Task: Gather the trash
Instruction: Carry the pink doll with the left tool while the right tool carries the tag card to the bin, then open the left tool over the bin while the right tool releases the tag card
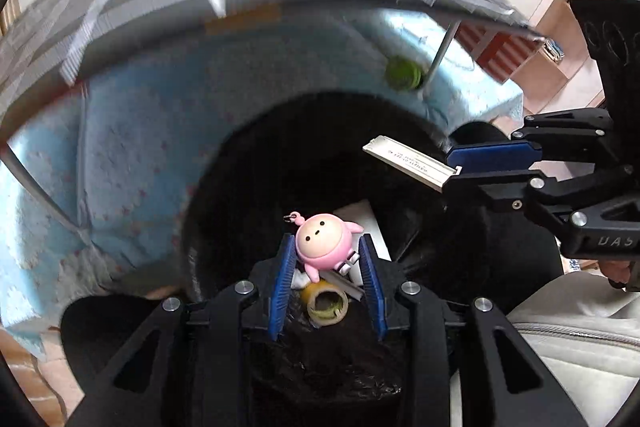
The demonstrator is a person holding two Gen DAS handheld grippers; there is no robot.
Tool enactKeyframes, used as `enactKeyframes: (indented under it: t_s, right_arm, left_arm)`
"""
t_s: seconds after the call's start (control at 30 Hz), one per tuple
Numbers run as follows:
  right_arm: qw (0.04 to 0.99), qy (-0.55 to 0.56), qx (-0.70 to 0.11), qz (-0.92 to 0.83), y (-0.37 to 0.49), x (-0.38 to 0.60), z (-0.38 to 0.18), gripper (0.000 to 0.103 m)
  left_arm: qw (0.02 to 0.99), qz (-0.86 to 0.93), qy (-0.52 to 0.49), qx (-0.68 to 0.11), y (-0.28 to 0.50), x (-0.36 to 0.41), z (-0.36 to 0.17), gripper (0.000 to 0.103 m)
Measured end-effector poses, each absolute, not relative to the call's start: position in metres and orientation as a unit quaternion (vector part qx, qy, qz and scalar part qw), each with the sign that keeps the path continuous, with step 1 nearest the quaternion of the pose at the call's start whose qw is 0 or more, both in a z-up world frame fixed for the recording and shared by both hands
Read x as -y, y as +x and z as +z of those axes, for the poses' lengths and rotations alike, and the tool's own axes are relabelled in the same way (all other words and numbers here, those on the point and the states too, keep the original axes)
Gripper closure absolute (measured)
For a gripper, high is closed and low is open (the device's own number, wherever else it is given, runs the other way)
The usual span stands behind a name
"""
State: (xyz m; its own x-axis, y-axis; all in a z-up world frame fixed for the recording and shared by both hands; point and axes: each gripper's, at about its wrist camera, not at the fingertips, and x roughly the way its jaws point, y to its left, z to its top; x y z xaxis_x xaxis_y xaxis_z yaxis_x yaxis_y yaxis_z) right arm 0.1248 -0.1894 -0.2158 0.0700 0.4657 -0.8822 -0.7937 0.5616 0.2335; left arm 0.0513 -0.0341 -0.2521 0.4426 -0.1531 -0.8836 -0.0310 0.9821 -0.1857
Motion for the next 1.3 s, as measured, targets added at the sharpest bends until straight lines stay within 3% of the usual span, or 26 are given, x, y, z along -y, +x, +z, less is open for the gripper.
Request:
enactKeyframes:
  t_s: [0.4, 1.0, 1.2, 1.3]
  right_arm:
    - [0.684, -0.196, -0.576, 0.402, 0.13, 0.183, -0.275, 0.079]
    - [0.682, -0.208, -0.577, 0.398, 0.13, 0.18, -0.285, 0.078]
    - [0.685, -0.201, -0.576, 0.398, 0.131, 0.181, -0.283, 0.077]
    - [0.687, -0.197, -0.573, 0.401, 0.13, 0.182, -0.278, 0.077]
  left_arm:
    - [0.809, -0.036, -0.079, -0.581, 0.067, 0.037, -0.297, 0.071]
    - [0.805, -0.042, -0.079, -0.587, 0.071, 0.041, -0.302, 0.07]
    - [0.814, -0.043, -0.089, -0.572, 0.067, 0.039, -0.29, 0.058]
    - [0.82, -0.043, -0.097, -0.562, 0.064, 0.036, -0.28, 0.058]
